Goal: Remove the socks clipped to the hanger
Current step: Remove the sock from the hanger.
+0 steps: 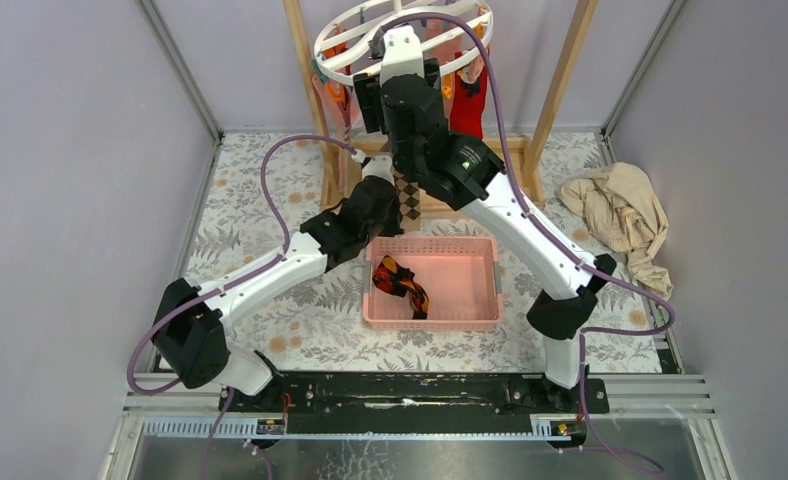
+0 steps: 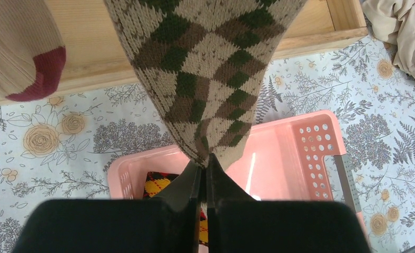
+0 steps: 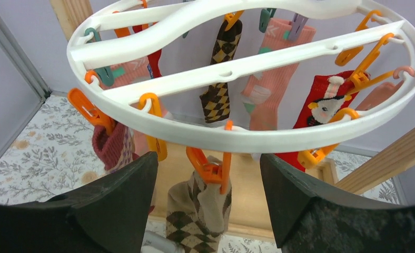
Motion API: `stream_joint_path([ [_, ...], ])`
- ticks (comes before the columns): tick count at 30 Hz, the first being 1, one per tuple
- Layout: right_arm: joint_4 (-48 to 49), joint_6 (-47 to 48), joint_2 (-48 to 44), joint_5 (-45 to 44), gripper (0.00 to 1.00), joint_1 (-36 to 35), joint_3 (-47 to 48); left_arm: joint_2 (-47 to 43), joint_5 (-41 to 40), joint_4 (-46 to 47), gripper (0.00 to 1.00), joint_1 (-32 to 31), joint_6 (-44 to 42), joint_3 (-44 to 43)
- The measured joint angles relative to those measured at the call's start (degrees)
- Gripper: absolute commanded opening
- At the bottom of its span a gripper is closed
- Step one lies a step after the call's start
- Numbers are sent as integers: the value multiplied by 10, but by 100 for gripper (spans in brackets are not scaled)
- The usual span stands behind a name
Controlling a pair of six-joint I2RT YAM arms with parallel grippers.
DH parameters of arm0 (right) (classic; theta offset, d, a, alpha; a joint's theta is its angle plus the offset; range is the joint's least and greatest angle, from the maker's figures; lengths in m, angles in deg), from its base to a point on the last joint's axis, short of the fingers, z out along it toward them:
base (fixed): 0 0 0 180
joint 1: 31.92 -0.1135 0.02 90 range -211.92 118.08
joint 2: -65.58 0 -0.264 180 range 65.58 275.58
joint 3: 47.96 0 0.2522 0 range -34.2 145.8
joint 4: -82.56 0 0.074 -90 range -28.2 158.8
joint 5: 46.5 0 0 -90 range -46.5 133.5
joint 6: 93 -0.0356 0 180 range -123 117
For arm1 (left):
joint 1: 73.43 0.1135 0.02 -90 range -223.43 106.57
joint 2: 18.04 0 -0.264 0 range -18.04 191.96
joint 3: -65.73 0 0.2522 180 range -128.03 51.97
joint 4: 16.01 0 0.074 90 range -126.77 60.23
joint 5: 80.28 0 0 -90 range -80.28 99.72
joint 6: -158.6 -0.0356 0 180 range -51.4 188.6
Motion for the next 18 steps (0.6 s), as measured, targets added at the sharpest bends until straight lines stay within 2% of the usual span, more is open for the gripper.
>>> stream_joint_path([
  [11,9,8,20,-14,74,0,14,-7,0,2,3,0,0,14],
  [18,11,-12,9,-13,74,11,-28,-14,0,1,3,0,0,14],
])
